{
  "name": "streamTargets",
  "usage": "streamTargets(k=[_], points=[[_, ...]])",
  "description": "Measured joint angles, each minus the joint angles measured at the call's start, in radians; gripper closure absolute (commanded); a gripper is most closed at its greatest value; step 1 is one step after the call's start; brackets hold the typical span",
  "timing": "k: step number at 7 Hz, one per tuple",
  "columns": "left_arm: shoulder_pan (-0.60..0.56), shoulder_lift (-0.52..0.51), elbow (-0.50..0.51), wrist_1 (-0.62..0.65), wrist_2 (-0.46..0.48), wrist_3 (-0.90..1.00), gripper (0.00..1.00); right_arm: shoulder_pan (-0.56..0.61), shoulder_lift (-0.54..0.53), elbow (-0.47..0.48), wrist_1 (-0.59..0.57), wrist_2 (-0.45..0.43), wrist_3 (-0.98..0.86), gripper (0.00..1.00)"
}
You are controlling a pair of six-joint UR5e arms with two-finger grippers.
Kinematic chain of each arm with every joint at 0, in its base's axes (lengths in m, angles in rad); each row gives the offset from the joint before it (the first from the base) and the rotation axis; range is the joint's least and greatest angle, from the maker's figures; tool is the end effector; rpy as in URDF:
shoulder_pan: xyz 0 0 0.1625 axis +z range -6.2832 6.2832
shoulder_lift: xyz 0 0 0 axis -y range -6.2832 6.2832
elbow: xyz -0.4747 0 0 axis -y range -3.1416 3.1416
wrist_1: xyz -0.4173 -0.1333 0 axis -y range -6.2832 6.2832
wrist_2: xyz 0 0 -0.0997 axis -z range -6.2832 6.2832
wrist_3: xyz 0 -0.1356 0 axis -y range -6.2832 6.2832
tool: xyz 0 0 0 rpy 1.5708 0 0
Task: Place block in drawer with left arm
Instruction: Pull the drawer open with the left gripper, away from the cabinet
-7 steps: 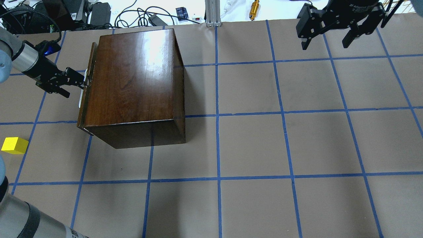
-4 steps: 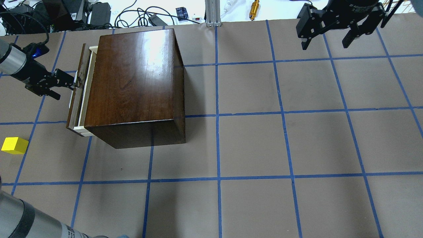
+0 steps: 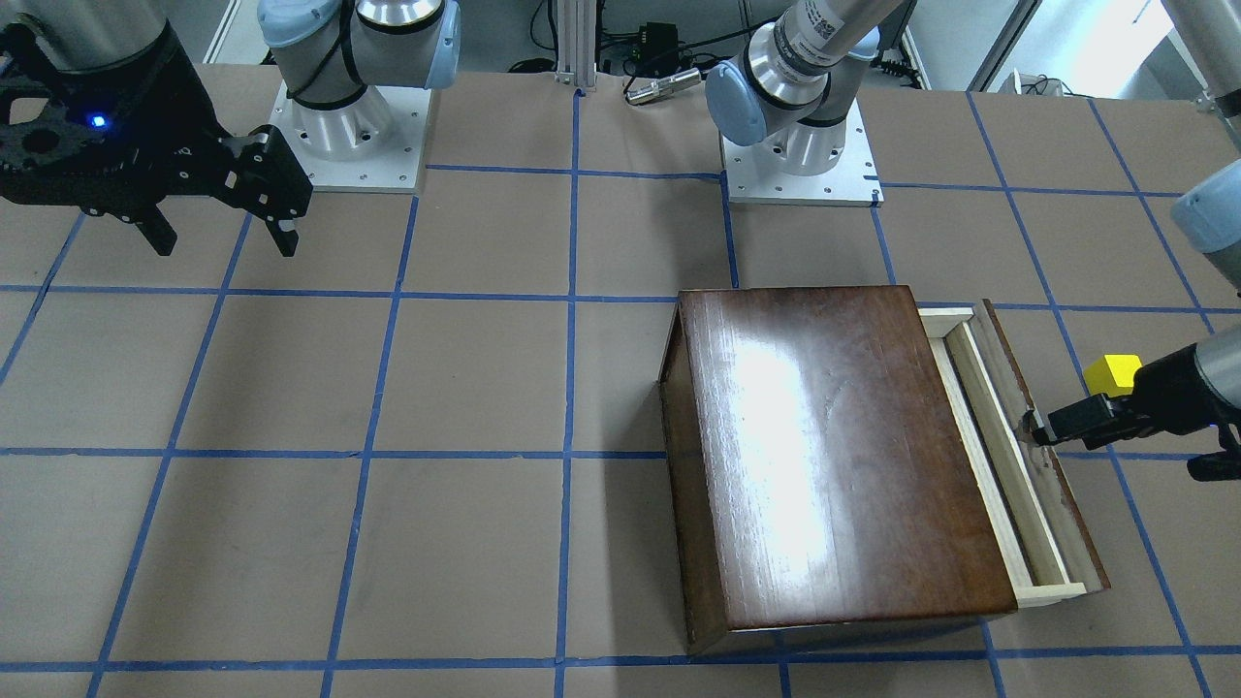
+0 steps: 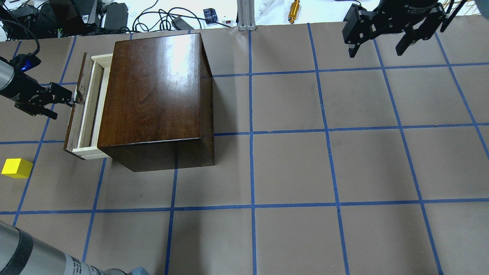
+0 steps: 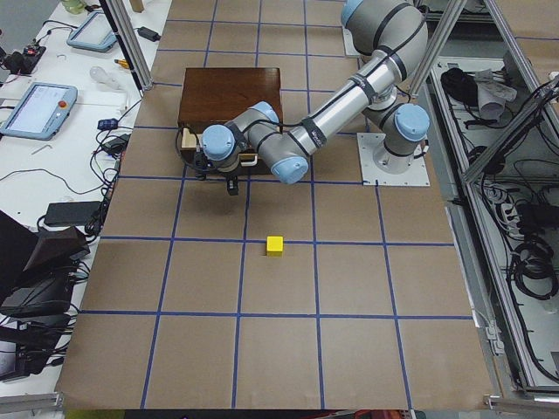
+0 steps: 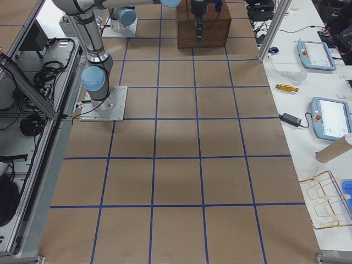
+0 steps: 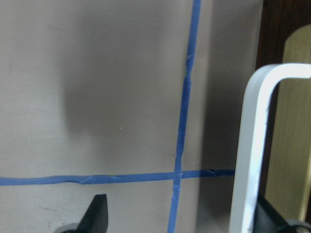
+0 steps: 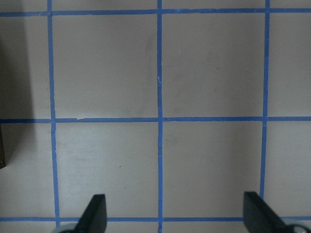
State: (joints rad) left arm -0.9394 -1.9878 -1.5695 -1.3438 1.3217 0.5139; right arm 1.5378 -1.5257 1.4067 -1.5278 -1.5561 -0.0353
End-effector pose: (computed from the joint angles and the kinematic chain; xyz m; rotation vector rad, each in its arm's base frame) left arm 0.2475 -0.6209 0.2802 0.1997 -2.8239 -0.0331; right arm 0.1172 -0.5496 0.5586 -0.0045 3.1272 -0.1196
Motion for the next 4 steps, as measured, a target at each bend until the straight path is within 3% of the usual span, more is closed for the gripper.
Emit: streamTargets(k=[4], points=[[0.033,-0.001,0.003,0.0,0.001,-0.001,0.0,-0.001,0.0,0.0,0.0,0.001,0.0,0.0]])
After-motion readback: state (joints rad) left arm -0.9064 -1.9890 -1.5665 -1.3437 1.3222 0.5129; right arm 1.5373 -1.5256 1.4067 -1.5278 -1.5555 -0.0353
